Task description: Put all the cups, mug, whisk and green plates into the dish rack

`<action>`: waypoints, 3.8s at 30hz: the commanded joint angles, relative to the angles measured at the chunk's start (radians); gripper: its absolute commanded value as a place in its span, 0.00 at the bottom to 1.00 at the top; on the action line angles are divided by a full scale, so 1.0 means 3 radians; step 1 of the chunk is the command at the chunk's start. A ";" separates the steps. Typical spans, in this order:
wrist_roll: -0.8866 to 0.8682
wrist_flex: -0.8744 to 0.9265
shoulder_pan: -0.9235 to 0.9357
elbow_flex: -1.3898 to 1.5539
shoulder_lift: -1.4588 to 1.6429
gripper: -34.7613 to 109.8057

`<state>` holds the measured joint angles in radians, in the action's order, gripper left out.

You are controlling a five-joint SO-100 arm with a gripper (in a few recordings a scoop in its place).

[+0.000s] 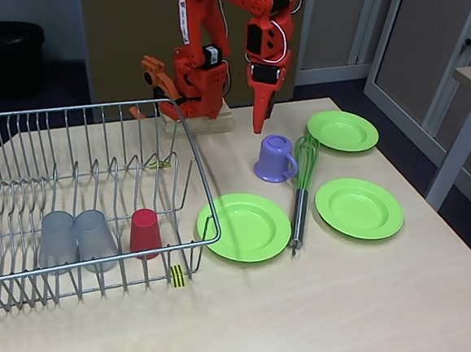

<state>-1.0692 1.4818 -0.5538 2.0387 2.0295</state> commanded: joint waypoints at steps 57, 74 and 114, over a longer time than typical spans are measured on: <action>-0.0813 -0.2132 -0.0568 0.1723 0.0143 0.32; 0.1667 0.0036 0.0798 -0.0399 0.0568 0.31; 0.5072 0.0675 0.3247 -0.4965 -0.3375 0.31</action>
<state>0.4264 1.6736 0.4004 0.6213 1.0247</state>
